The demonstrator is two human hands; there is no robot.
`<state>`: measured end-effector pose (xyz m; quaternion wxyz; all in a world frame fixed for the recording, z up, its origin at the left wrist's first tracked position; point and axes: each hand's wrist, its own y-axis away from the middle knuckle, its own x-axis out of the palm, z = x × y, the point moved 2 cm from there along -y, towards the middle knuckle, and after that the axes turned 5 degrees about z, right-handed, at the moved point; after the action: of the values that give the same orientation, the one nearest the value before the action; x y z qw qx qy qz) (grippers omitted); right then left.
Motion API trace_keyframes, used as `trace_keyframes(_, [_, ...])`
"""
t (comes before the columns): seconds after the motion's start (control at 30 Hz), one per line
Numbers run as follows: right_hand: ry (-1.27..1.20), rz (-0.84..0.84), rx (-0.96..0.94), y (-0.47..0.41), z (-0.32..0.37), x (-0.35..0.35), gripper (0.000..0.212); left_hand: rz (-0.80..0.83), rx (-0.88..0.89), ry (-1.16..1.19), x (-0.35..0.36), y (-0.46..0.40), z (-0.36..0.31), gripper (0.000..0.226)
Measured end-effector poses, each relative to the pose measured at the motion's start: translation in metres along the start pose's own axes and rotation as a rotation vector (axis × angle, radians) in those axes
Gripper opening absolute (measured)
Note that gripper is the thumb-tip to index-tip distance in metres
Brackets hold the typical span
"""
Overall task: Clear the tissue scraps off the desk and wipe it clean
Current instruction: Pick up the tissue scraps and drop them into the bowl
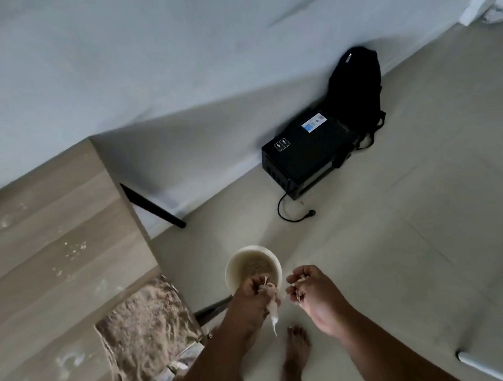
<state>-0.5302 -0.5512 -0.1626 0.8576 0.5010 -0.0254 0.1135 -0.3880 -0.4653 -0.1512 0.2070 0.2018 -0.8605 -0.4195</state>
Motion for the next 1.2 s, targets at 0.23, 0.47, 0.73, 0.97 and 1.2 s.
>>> trace_keyframes(0.23, [-0.038,-0.035,0.079,-0.065,-0.034,0.009,0.035,-0.116,-0.096,0.397,-0.008,-0.064,0.044,0.028])
trace_keyframes(0.47, [-0.030,-0.071,0.112,-0.125,-0.081,0.008,0.030,-0.281,-0.159,0.599,-0.029,-0.131,0.090,0.024])
trace_keyframes(0.73, [0.092,-0.060,0.112,-0.186,-0.116,0.000,0.026,-0.338,-0.186,0.590,-0.049,-0.185,0.133,0.005])
trace_keyframes(0.97, [0.135,-0.014,0.102,-0.213,-0.123,0.012,0.013,-0.404,-0.171,0.585,-0.053,-0.197,0.134,0.014])
trace_keyframes(1.2, [0.116,-0.009,0.075,-0.223,-0.118,0.021,0.019,-0.486,-0.095,0.540,-0.056,-0.203,0.125,0.017])
